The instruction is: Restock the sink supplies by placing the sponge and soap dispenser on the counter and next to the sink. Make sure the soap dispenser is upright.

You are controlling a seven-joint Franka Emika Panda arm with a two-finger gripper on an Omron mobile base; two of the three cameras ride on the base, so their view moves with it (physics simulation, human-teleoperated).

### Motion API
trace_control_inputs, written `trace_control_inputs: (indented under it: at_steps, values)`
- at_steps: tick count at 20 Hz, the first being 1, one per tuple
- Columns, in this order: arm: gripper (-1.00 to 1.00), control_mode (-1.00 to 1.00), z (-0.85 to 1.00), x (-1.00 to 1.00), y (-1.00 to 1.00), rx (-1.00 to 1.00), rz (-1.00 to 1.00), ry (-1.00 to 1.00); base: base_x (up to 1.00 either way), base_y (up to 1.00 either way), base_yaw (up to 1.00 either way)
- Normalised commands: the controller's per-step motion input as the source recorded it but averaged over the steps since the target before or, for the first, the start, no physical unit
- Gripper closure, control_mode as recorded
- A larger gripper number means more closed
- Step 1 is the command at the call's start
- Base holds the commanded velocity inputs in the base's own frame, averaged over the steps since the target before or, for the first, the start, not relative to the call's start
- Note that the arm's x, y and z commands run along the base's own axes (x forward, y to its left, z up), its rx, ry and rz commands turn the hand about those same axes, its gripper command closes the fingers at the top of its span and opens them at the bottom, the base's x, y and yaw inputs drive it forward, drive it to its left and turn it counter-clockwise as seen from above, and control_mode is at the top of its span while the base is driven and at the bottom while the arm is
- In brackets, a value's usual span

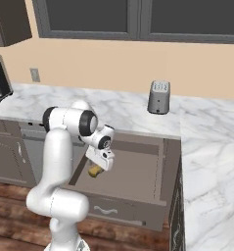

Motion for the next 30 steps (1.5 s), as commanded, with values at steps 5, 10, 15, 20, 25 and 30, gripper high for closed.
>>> trace_control_inputs:
  at_steps: [5, 10, 15, 20, 25, 30]
  values:
    - [-1.0, -1.0, -0.1, 0.03, 0.18, 0.0, 0.0, -0.01, 0.0, 0.0, 0.0]
    - [-1.0, -1.0, -0.22, 0.02, 0.05, -0.01, 0.0, -0.03, 0.0, 0.0, 0.0]
    - [-1.0, -1.0, -0.13, 0.09, 0.0, -0.03, 0.0, -0.07, 0.0, 0.0, 0.0]
    - [-1.0, -1.0, -0.01, 0.33, 0.0, -0.01, 0.0, -0.1, 0.0, 0.0, 0.0]
    - [-1.0, -1.0, -0.23, 0.21, 0.0, -0.02, 0.0, -0.07, 0.0, 0.0, 0.0]
    - [-1.0, -1.0, -0.5, -0.04, 0.0, -0.06, 0.0, -0.03, 0.0, 0.0, 0.0]
